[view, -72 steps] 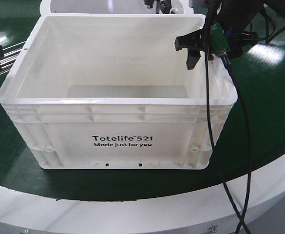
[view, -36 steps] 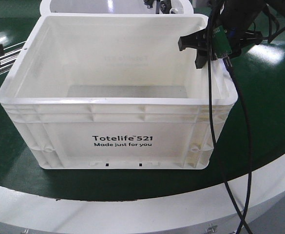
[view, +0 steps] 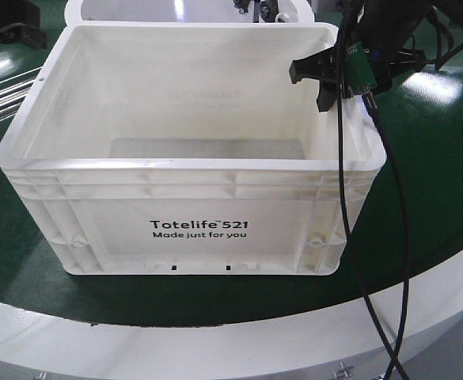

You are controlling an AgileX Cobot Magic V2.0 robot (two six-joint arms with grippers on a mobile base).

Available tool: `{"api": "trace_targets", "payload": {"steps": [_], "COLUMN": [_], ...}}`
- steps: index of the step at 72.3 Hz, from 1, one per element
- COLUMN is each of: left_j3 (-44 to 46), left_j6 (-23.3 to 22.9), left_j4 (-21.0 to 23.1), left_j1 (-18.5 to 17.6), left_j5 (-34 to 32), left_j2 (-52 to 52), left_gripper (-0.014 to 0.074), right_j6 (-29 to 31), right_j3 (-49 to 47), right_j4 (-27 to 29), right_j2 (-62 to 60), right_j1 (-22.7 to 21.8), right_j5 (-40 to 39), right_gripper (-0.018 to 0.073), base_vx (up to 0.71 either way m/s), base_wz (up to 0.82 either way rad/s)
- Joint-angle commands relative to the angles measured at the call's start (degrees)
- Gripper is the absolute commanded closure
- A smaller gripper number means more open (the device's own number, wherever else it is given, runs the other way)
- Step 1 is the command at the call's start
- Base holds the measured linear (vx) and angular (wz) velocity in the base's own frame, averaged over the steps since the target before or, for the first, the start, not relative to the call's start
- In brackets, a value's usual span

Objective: Place moving items into box and shelve
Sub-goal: 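Close both grippers on opposite side walls of the tote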

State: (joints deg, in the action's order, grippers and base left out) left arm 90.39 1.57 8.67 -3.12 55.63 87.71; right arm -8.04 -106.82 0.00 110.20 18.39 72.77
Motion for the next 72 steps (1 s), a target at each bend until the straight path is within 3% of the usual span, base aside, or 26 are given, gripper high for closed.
{"api": "trace_targets", "payload": {"steps": [1, 27, 53, 62, 72], "left_j3": [3.33, 3.21, 3.21, 3.21, 3.21], "left_j6": [-0.12, -0.07, -0.12, -0.78, -0.72], "left_j4": [1.42, 2.48, 2.48, 2.48, 2.48], "left_j1": [-0.02, -3.88, -4.1, -4.1, -4.1], "left_j5": [-1.81, -0.98, 3.05, 5.62, 8.01], "left_j2": [-0.04, 4.7, 9.01, 10.8, 12.42], "left_gripper": [0.0021, 0.0021, 0.0058, 0.0212, 0.0517], "right_j6": [3.13, 3.13, 3.13, 3.13, 3.13], "right_j3": [-0.96, -0.96, -0.96, -0.96, -0.96], "right_j4": [6.43, 6.25, 6.23, 6.44, 6.44], "right_j2": [-1.39, -1.39, -1.39, -1.39, -1.39], "right_j1": [0.98, 0.98, 0.98, 0.98, 0.98], "right_j5": [-2.51, -3.44, -3.83, -4.01, -4.01], "right_gripper": [0.0568, 0.0568, 0.0568, 0.0568, 0.0568], "base_vx": [0.0, 0.0, 0.0, 0.0, 0.0], "base_wz": [0.0, 0.0, 0.0, 0.0, 0.0]}}
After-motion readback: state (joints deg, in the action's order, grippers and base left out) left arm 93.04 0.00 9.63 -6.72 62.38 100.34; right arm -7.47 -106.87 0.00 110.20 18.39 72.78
